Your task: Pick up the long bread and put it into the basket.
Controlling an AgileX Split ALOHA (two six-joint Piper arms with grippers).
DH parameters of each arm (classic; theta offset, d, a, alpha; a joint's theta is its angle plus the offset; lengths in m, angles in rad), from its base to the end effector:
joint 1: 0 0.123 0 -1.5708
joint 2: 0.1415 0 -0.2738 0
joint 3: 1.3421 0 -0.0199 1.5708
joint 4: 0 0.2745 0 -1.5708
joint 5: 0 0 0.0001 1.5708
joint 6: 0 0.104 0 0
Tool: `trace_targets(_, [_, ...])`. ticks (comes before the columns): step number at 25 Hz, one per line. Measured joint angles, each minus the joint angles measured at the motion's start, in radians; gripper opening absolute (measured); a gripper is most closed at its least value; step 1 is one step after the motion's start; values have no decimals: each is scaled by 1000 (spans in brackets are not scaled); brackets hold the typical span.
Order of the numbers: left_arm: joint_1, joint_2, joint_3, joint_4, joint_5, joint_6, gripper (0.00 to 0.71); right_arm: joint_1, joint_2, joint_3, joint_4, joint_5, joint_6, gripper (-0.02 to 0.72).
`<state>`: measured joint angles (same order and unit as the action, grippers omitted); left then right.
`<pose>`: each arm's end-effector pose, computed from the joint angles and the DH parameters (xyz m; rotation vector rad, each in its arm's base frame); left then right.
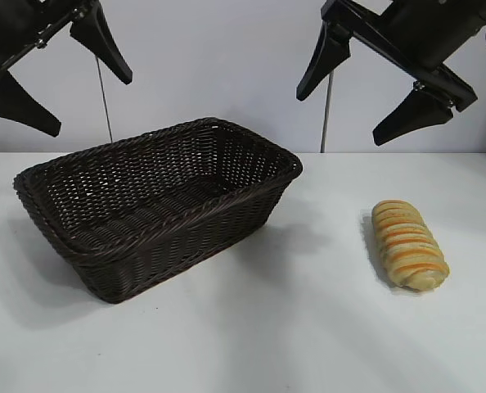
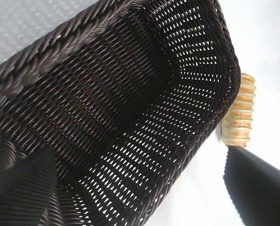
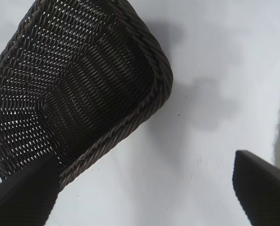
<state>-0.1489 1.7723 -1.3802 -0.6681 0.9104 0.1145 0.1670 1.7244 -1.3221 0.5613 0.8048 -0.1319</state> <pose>0.3893 -0.1099 0.2368 -0.0821 2.6876 -0.8369 0.3834 0.1051 0.2361 0.0042 2.6332 0.6705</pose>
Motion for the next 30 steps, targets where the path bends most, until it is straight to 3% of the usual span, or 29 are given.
trace_targets(26, [0,0,-7,0,2,-6,694,0,0,0,0,0,0,694])
trace_targets(30, [0,-9,-7,69,38,-99,694,0,0,0,0,7,0,694])
